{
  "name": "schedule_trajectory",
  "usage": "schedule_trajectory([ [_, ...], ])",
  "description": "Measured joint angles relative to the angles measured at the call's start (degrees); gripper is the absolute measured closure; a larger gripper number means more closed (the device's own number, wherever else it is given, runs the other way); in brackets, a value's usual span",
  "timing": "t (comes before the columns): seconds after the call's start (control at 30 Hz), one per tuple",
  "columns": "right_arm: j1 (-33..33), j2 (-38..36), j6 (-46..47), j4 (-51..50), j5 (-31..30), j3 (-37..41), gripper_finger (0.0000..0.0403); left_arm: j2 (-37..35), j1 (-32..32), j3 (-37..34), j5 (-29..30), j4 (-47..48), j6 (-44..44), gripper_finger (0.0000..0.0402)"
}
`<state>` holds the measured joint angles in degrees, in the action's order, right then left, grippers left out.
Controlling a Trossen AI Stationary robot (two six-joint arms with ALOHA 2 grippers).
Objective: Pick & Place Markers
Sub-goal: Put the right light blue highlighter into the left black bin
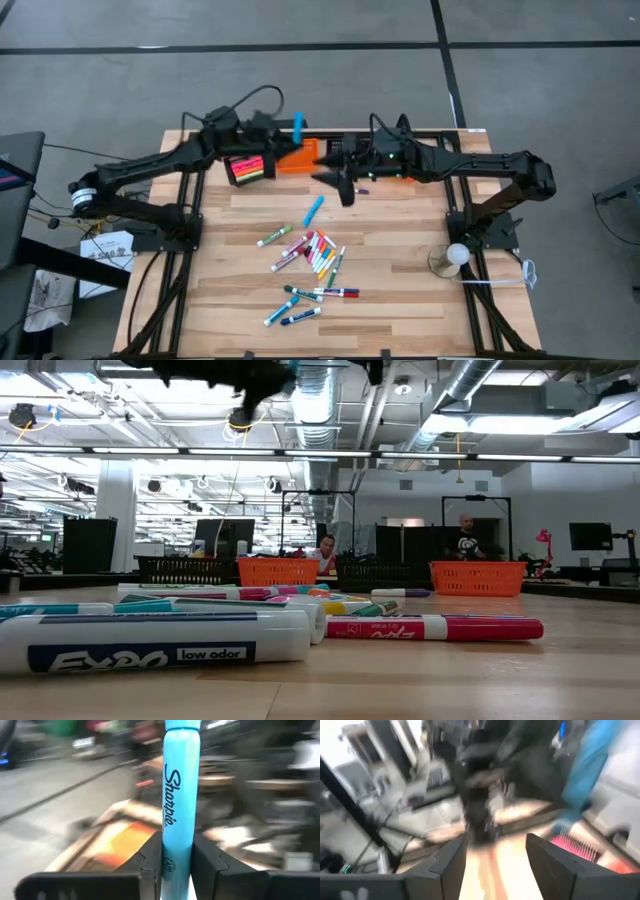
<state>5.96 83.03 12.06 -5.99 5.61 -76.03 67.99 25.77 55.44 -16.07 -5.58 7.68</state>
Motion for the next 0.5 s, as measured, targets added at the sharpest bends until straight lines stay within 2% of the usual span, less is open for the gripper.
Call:
schedule_trajectory([
  [0.07, 0.0, -0.5, 0.3, -3.7, -0.1, 0.0, 0.0196, -2.4, 2.0, 0.0, 5.2, 6.7, -2.2, 0.0336],
  [0.27, 0.2, -0.7, 0.5, -9.7, -2.5, 0.0, 0.0196, -6.4, 7.0, 0.0, 15.6, 25.0, -6.0, 0.0336],
  [0.5, 0.1, -0.6, 0.5, -10.3, -2.6, 0.0, 0.0206, -3.4, 10.3, 0.0, 22.4, 39.7, -12.6, 0.0336],
])
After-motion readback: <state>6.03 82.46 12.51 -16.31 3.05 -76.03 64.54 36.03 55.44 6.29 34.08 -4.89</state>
